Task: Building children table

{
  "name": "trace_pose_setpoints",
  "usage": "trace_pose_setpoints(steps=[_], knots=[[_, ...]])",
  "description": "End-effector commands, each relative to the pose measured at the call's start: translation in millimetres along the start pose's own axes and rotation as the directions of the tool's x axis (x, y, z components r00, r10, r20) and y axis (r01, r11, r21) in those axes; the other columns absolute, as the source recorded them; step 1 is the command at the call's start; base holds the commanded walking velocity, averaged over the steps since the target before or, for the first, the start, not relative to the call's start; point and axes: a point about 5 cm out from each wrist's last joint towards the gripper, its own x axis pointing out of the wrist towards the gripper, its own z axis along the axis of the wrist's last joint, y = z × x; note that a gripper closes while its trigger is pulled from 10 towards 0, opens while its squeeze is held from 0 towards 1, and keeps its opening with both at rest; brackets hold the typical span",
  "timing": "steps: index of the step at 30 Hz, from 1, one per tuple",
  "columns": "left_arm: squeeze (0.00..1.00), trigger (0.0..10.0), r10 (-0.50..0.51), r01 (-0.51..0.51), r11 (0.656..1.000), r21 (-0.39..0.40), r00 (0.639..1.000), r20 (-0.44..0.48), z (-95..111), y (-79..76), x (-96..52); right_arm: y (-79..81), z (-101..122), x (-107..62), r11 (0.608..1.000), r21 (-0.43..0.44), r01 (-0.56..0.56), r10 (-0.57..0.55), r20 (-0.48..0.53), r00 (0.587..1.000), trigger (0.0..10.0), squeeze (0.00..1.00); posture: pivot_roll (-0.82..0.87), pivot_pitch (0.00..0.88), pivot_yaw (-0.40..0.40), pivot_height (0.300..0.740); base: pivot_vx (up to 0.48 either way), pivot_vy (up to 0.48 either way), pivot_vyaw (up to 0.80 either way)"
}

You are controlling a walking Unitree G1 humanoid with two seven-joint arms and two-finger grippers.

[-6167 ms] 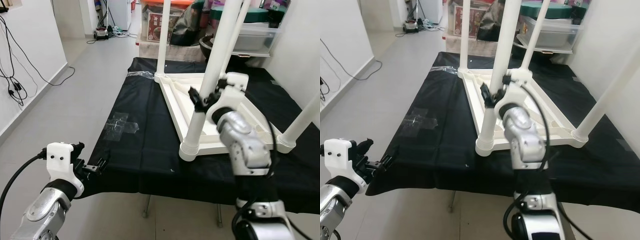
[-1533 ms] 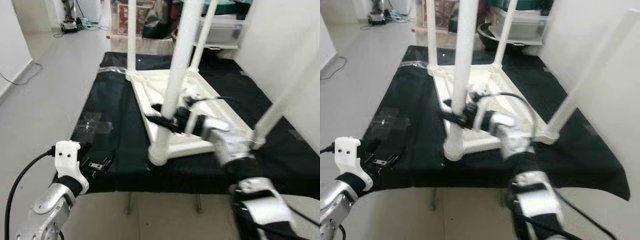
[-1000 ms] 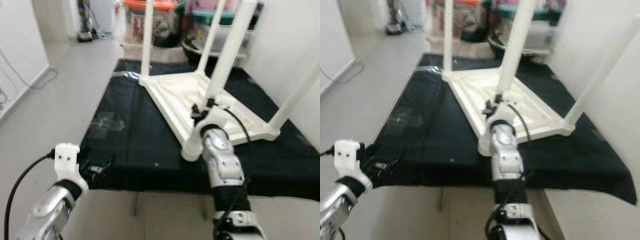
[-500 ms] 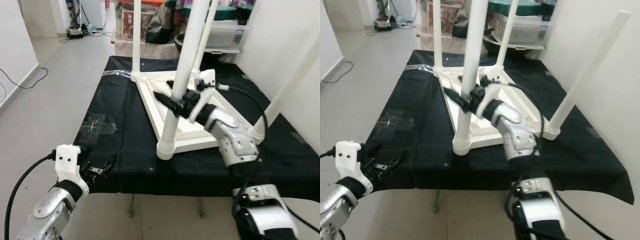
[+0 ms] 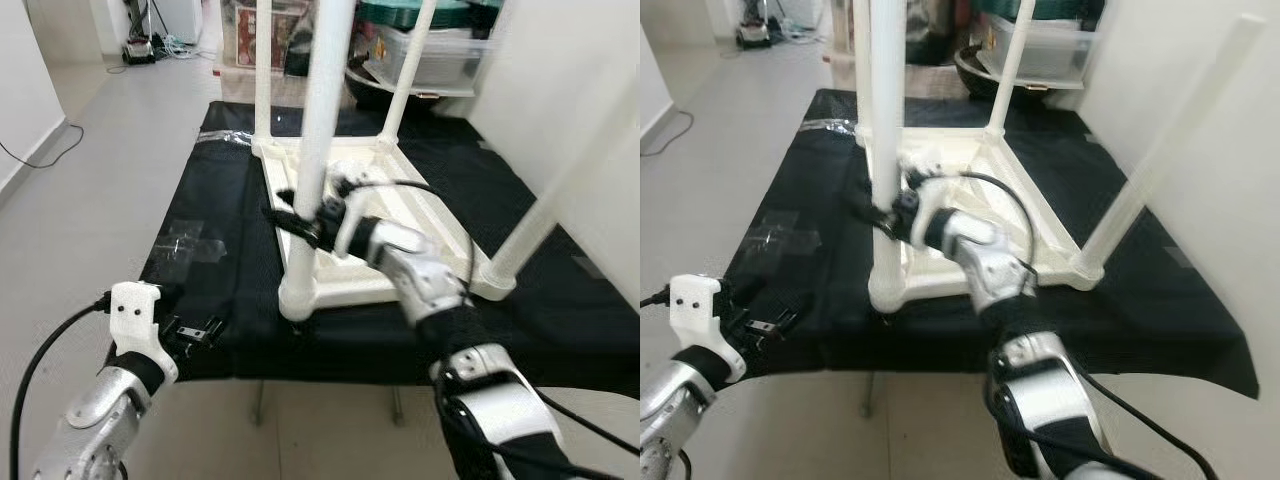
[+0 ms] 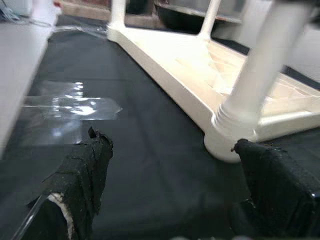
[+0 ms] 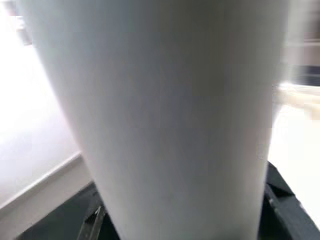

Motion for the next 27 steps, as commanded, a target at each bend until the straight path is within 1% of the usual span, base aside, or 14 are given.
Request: trace_pose_setpoints(steps=[1, 5, 8, 9, 14, 15, 17, 18, 19, 20, 22, 24, 25, 27], knots=[[0.0, 10.0, -0.007, 0.007, 1.0, -0.009, 1.0, -0.002, -1, -1.6, -1.4, -36.1, -27, -15.5, 0.934, -0.079, 0.35, -0.358, -0.152, 0.921, 0.0, 0.0, 0.14, 0.0, -0.145, 0.74, 0.0, 0.0, 0.0], [0.0, 10.0, -0.008, 0.008, 1.0, -0.01, 1.0, 0.0, 0, -1.5, -1.7, -18.7, -35, -31.0, 0.837, -0.012, 0.548, -0.542, -0.159, 0.825, 0.0, 0.0, 0.14, 0.0, -0.131, 0.74, 0.0, 0.0, 0.0], [0.0, 10.0, -0.007, 0.007, 1.0, -0.007, 1.0, -0.002, 0, -1.3, -1.4, -1.5, -36, -34.7, 0.839, 0.017, 0.544, -0.534, -0.167, 0.829, 0.0, 0.0, 0.14, 0.0, -0.128, 0.74, 0.0, 0.0, 0.0], [0.0, 10.0, -0.006, 0.006, 1.0, -0.005, 1.0, -0.004, 0, -1.1, -1.3, 15.2, -39, -32.9, 0.873, 0.03, 0.488, -0.473, -0.197, 0.859, 10.0, 0.0, 0.14, 0.0, -0.128, 0.74, 0.0, 0.0, 0.0], [0.0, 10.0, -0.008, 0.008, 1.0, -0.005, 1.0, -0.008, -1, -0.7, -0.2, 25.3, -34, -26.7, 0.922, 0.084, 0.378, -0.359, -0.176, 0.917, 10.0, 0.0, 0.13, 0.0, -0.125, 0.74, 0.0, 0.0, 0.0], [0.0, 10.0, -0.009, 0.009, 1.0, -0.009, 1.0, -0.006, -1, -0.7, 0.2, 23.2, -19, -20.6, 0.959, 0.123, 0.256, -0.248, -0.08, 0.966, 10.0, 1.0, 0.13, 0.0, -0.132, 0.74, 0.0, 0.0, 0.0], [0.0, 10.0, -0.01, 0.01, 1.0, -0.011, 1.0, -0.004, -1, -0.7, 0.4, 20.8, -4, -16.8, 0.98, 0.136, 0.143, -0.145, 0.009, 0.989, 10.0, 0.88, 0.13, 0.0, -0.132, 0.74, 0.0, 0.0, 0.0], [0.0, 10.0, -0.01, 0.01, 1.0, -0.013, 1.0, -0.001, -1, -0.7, 0.5, 19.4, 11, -13.7, 0.993, 0.117, 0.017, -0.028, 0.096, 0.995, 10.0, 0.0, 0.13, 0.0, -0.132, 0.74, 0.0, 0.0, 0.0], [0.0, 10.0, -0.01, 0.01, 1.0, -0.013, 1.0, -0.001, -1, -0.7, 0.5, 19.4, 11, -13.7, 0.993, 0.117, 0.017, -0.028, 0.096, 0.995, 10.0, 0.0, 0.13, 0.0, -0.132, 0.74, 0.0, 0.0, 0.0], [0.0, 10.0, -0.011, 0.011, 1.0, -0.015, 1.0, 0.001, 0, -0.7, 0.8, 22.6, 24, -15.6, 0.978, 0.081, -0.193, 0.178, 0.164, 0.97, 10.0, 0.0, 0.13, 0.0, -0.134, 0.74, 0.0, 0.0, 0.0], [0.0, 10.0, -0.015, 0.015, 1.0, -0.016, 1.0, 0.003, 0, -0.6, 1.6, 32.5, 34, -29.1, 0.851, -0.027, -0.525, 0.518, 0.21, 0.829, 10.0, 0.0, 0.13, 0.0, -0.135, 0.74, 0.0, 0.0, 0.0], [0.0, 10.0, -0.015, 0.015, 1.0, -0.016, 1.0, 0.003, 0, -0.6, 1.6, 32.5, 34, -29.1, 0.851, -0.027, -0.525, 0.518, 0.21, 0.829, 10.0, 0.0, 0.13, 0.0, -0.135, 0.74, 0.0, 0.0, 0.0], [0.0, 10.0, -0.017, 0.017, 1.0, -0.016, 1.0, 0.003, 0, -0.6, 1.8, 38.8, 30, -37.8, 0.771, -0.06, -0.634, 0.634, 0.168, 0.755, 10.0, 0.0, 0.14, 0.0, -0.138, 0.74, 0.0, 0.0, 0.0], [0.0, 10.0, -0.019, 0.02, 1.0, -0.017, 1.0, 0.003, 0, -0.6, 2.0, 45.6, 18, -42.2, 0.714, -0.072, -0.697, 0.7, 0.106, 0.706, 10.0, 0.0, 0.14, 0.0, -0.141, 0.74, 0.0, 0.0, 0.0]])
